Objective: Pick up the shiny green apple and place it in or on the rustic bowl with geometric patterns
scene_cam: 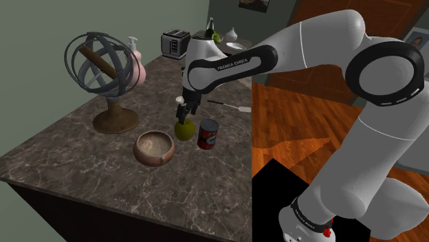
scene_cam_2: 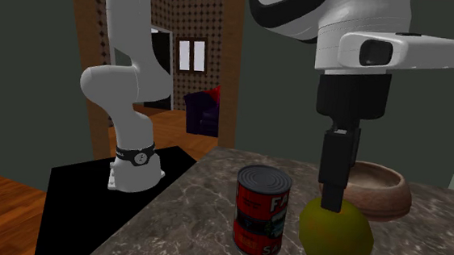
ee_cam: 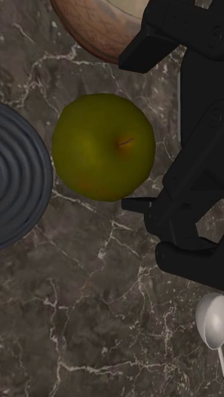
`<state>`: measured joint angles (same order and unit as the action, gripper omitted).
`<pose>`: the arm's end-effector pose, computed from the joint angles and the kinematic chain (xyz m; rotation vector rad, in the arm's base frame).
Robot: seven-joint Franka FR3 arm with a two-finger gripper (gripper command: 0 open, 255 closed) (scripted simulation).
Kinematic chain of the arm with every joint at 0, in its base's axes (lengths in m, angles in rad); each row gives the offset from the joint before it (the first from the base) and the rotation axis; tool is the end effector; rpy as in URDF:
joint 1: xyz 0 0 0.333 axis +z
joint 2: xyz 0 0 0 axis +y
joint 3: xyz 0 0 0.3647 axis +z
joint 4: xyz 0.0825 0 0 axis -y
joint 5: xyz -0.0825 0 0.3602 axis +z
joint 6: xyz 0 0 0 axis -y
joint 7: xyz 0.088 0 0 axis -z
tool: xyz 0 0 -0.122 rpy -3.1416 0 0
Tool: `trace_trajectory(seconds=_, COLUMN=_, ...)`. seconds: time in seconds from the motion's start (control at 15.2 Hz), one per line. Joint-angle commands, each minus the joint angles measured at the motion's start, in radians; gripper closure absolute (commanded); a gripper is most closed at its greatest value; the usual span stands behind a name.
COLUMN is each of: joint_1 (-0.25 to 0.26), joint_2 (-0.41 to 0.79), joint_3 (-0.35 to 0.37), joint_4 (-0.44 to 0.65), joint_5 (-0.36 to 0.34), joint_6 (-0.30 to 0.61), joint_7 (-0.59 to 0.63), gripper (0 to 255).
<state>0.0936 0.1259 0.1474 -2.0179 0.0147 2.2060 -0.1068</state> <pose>0.5543 0.1342 0.4430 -3.0613 -0.5219 -0.0952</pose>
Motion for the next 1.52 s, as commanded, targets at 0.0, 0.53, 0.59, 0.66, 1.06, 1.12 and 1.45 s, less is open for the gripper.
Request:
trace_trajectory(seconds=0.0, joint_1=0.0, joint_2=0.0, joint_3=0.0, joint_4=0.0, joint_5=0.0, joint_6=0.0, joint_7=0.0, gripper=255)
trace_trajectory(seconds=0.53, joint_1=0.0, joint_2=0.0, joint_3=0.0, joint_4=0.0, joint_5=0.0, joint_6=0.0, joint_7=0.0, gripper=255)
trace_trajectory(seconds=0.59, joint_1=0.0, joint_2=0.0, joint_3=0.0, joint_4=0.0, joint_5=0.0, joint_6=0.0, joint_7=0.0, gripper=255)
trace_trajectory(seconds=0.66, joint_1=0.0, joint_2=-0.006, joint_3=0.0, joint_4=0.007, joint_5=0.001, joint_6=-0.012, joint_7=0.0, gripper=255)
trace_trajectory(seconds=1.06, joint_1=-0.001, joint_2=-0.036, joint_3=0.0, joint_4=0.053, joint_5=0.005, joint_6=-0.088, joint_7=-0.002, gripper=255)
trace_trajectory(seconds=1.12, joint_1=-0.001, joint_2=-0.04, joint_3=0.0, joint_4=0.061, joint_5=0.006, joint_6=-0.101, joint_7=-0.002, gripper=255)
trace_trajectory(seconds=1.45, joint_1=-0.002, joint_2=-0.058, joint_3=0.0, joint_4=0.107, joint_5=0.008, joint_6=-0.165, joint_7=-0.002, gripper=255)
